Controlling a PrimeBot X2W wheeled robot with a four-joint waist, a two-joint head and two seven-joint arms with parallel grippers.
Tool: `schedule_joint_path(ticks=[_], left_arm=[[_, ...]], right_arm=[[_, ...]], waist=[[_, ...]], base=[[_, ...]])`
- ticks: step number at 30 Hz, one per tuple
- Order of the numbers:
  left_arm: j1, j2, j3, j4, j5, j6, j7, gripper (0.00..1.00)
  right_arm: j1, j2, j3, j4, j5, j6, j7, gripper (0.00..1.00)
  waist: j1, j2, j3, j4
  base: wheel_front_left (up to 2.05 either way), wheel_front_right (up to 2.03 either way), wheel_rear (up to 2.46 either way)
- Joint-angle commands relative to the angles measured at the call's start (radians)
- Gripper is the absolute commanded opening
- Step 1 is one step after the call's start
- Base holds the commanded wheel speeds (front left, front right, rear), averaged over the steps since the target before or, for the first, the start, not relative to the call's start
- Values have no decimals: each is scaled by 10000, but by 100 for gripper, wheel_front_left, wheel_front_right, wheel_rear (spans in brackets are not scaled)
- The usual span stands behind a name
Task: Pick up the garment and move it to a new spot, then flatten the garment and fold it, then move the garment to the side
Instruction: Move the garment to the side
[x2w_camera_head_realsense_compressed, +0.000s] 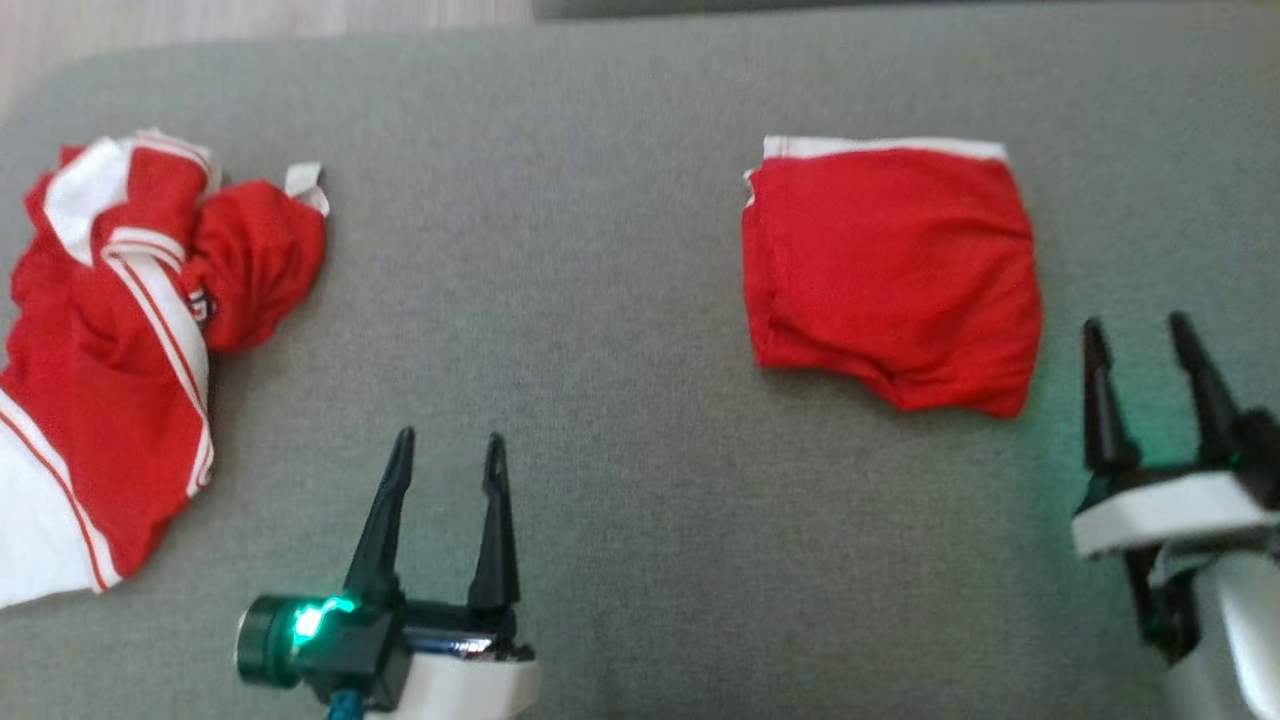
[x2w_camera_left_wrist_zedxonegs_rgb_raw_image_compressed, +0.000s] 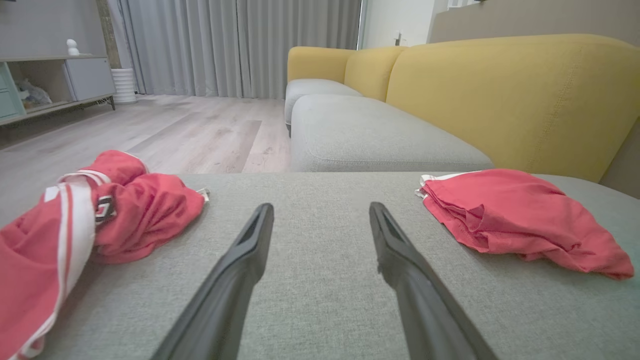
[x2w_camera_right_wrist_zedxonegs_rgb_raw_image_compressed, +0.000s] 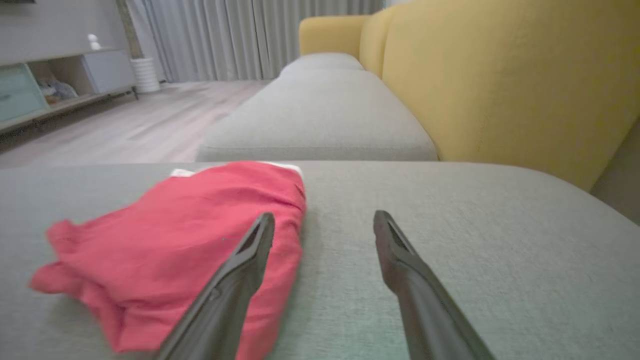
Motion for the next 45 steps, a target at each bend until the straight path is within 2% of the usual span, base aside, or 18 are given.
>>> schedule_joint_path(ticks=[1, 2, 5, 11, 12, 13, 14, 16, 22, 31, 40, 45], left_arm=[[-294, -26, 185, -308, 44, 70, -51, 100], [-493, -26, 18, -275, 29, 117, -51, 100], [-756, -26, -212, -204, 10, 190, -51, 100], [-1067, -26, -514, -111, -58, 355, -51, 100], [-1092, -26, -540, -102, -77, 372, -51, 100], [-1115, -26, -563, -91, -95, 382, -51, 100], [-1135, -26, -584, -79, -109, 383, -51, 100], [-1175, -26, -603, -63, -116, 386, -51, 100], [-1229, -26, -519, -43, -24, 343, -51, 100], [-1463, -26, -269, 99, 244, 59, -51, 100], [-1830, -26, -50, 214, 612, -218, -51, 100], [-2060, -26, 37, 235, 792, -339, -51, 100]], right_arm=[[-248, -251, 148, -70, 58, -7, -107, 100], [-789, -459, 68, 647, 121, -7, -107, 100], [-1558, -699, 279, 1735, 639, -7, 176, 100], [-2464, -1055, 1555, 2870, 2480, -7, 919, 100], [-2523, -1090, 1799, 2968, 2805, -7, 1049, 92], [-2568, -1125, 2053, 3044, 3157, -7, 1183, 71], [-2605, -1172, 2304, 3094, 3487, -7, 1302, 44], [-2677, -1315, 2746, 3134, 4033, -7, 1439, 0], [-2953, -1781, 3627, 2981, 5262, -7, 1151, 0], [-3552, -2817, 4332, 2986, 5926, -7, 595, 0], [-4363, -4310, 3959, 3708, 6195, -7, 251, 0], [-4805, -4812, 3608, 4252, 6302, -7, 189, 0]], waist=[[-3, 0, 448, 72], [-3, 0, 674, 140], [-3, 0, 893, 250], [-3, 0, 1095, 351], [-3, 0, 1107, 351], [-3, 0, 1117, 344], [-3, 0, 1125, 330], [-3, 0, 1148, 270], [-3, 0, 1257, -196], [-3, 0, 1552, -1389], [-3, 0, 2143, -2170], [-3, 0, 2636, -2341]], base=[[0, 0, 0], [0, 0, 0], [0, 0, 0], [0, 0, 0], [0, 0, 0], [0, 0, 0], [0, 0, 0], [0, 0, 0], [0, 0, 0], [0, 0, 0], [0, 0, 0], [0, 0, 0]])
